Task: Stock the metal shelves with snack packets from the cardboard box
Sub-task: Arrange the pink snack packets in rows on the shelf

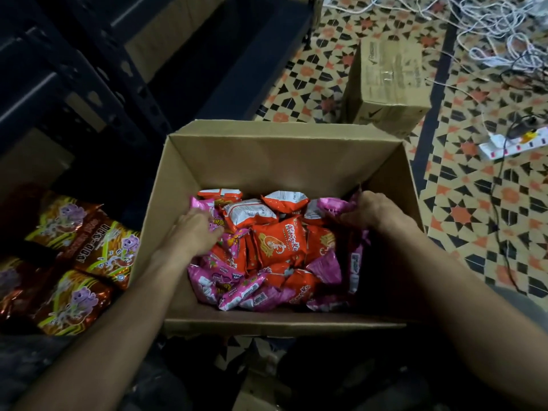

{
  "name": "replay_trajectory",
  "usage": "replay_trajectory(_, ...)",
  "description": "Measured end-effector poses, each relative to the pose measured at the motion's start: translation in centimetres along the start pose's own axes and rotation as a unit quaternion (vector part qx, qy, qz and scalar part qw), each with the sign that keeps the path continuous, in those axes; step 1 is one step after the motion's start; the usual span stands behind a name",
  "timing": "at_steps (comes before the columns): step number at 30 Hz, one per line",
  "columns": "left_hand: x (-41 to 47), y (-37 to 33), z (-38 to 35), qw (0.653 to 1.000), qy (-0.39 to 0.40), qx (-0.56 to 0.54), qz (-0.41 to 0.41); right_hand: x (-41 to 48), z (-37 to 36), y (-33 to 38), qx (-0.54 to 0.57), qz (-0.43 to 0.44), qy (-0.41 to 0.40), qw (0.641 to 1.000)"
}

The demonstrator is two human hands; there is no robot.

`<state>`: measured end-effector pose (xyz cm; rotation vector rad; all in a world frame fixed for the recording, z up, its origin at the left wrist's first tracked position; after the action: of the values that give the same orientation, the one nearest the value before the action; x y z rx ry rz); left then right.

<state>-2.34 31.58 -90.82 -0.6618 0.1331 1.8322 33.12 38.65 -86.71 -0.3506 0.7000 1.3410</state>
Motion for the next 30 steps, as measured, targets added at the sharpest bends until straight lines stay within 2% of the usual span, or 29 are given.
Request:
replay_trajectory(2, 0.4, 0.4, 0.2, 1.000, -0.009, -0.015, 0.016, 0.3, -1.5, -0.3, 0.024, -0.023, 0.023, 0.999)
replay_trajectory(4, 0.7, 0.6, 0.6, 0.999, -0.017, -0.031, 0.030, 0.5, -2.9, -0.2, -0.004, -0.043, 0.039, 0.998)
replay_trajectory(6, 0.7, 0.5, 0.9, 0.998, -0.022, -0.043, 0.044, 0.6, -3.3, 0.1, -0.018, -0.046, 0.021, 0.999)
replay_trajectory(14, 0.8, -1.2, 1.9, 0.994, -0.109, 0.018, 0.014, -3.2, 0.6, 2.3, 0.026, 0.026, -0.068, 0.997)
replay_trajectory(18, 1.6, -1.9, 1.3, 0.991, -0.082, 0.101, 0.019, -5.6, 3.0, 3.4, 0.046, 0.095, -0.111, 0.988)
replay_trajectory(23, 0.9, -2.3, 0.9, 0.977, -0.074, 0.196, 0.025, -6.6, 2.6, 4.9, 0.089, 0.151, -0.116, 0.978)
replay_trajectory(26, -0.3, -2.2, 1.3, 0.978, -0.023, 0.206, 0.025, -6.7, 2.8, 5.8, 0.100, 0.175, -0.131, 0.971)
replay_trajectory(30, -2.4, -2.2, 3.9, 0.980, -0.064, 0.187, 0.009, -6.7, 2.9, 7.0, 0.123, 0.209, -0.144, 0.959)
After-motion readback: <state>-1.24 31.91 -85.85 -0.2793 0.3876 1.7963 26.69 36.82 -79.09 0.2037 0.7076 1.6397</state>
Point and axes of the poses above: each hand's wrist, its own x-axis towards the middle knuckle, its own z-axis out of the back of the hand, y = z × x, the point moved 8 cm from there along x, towards the middle knuckle, and after that the axes turned 1 degree about -x, right-handed, at the moved point
